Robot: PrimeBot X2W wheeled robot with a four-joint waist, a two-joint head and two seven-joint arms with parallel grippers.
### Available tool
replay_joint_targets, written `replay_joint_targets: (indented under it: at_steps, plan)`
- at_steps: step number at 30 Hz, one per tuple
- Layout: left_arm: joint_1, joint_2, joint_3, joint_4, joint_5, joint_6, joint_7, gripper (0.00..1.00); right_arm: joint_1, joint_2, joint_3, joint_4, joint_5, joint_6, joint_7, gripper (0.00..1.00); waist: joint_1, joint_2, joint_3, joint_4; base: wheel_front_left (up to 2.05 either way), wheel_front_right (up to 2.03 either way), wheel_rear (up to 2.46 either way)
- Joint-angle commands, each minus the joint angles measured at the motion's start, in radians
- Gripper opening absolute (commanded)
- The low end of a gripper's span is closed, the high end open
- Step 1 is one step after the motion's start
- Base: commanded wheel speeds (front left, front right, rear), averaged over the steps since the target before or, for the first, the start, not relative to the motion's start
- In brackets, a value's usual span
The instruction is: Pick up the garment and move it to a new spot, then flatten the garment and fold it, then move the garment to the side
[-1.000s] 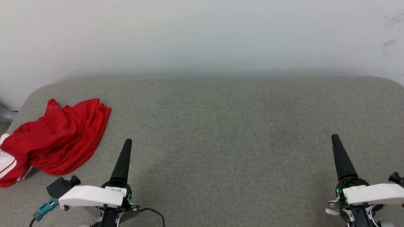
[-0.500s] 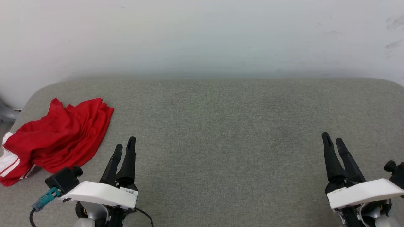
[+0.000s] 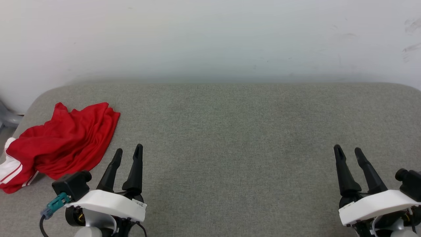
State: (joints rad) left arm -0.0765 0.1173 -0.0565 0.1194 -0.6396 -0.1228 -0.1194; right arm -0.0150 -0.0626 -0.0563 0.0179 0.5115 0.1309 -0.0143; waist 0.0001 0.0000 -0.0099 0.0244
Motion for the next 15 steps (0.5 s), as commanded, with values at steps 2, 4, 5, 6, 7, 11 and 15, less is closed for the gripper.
replay_joint_targets:
  at_steps: [2,4,5,6,7,11,15]
  plan:
    - [-0.012,0.011,-0.004,-0.007,0.049,0.005,-0.013,1.00,0.003,0.001,-0.005,-0.018,-0.054,0.000,0.006,1.00,-0.0001,0.0000,-0.001,0.000,0.00,0.00,0.00]
    - [-0.009,0.014,-0.006,0.001,0.073,0.006,-0.019,1.00,0.005,0.001,-0.004,-0.020,-0.086,0.000,0.006,1.00,-0.0001,0.0000,-0.002,0.000,0.00,0.00,0.00]
    - [-0.007,0.016,-0.007,0.004,0.086,0.008,-0.022,1.00,0.007,0.001,-0.003,-0.020,-0.099,0.000,0.007,1.00,-0.0001,0.0000,-0.002,0.000,0.00,0.00,0.00]
    - [-0.007,0.016,-0.007,0.005,0.097,0.009,-0.025,1.00,0.007,0.001,-0.004,-0.021,-0.115,0.000,0.007,1.00,-0.0001,0.0000,-0.003,0.000,0.00,0.00,0.00]
    - [-0.007,0.018,-0.009,0.007,0.111,0.010,-0.027,1.00,0.008,0.001,-0.004,-0.023,-0.128,0.000,0.007,1.00,-0.0001,0.0000,-0.003,0.001,0.00,0.00,0.00]
    - [-0.005,0.022,-0.016,0.014,0.157,0.012,-0.037,1.00,0.011,0.003,-0.010,-0.028,-0.184,0.000,0.009,1.00,-0.0001,0.0000,-0.004,0.002,0.00,0.00,0.00]
    - [-0.007,0.025,-0.023,0.021,0.199,0.014,-0.047,1.00,0.015,0.005,-0.015,-0.036,-0.232,0.000,0.015,1.00,-0.0001,0.0000,-0.004,0.004,0.00,0.00,0.00]
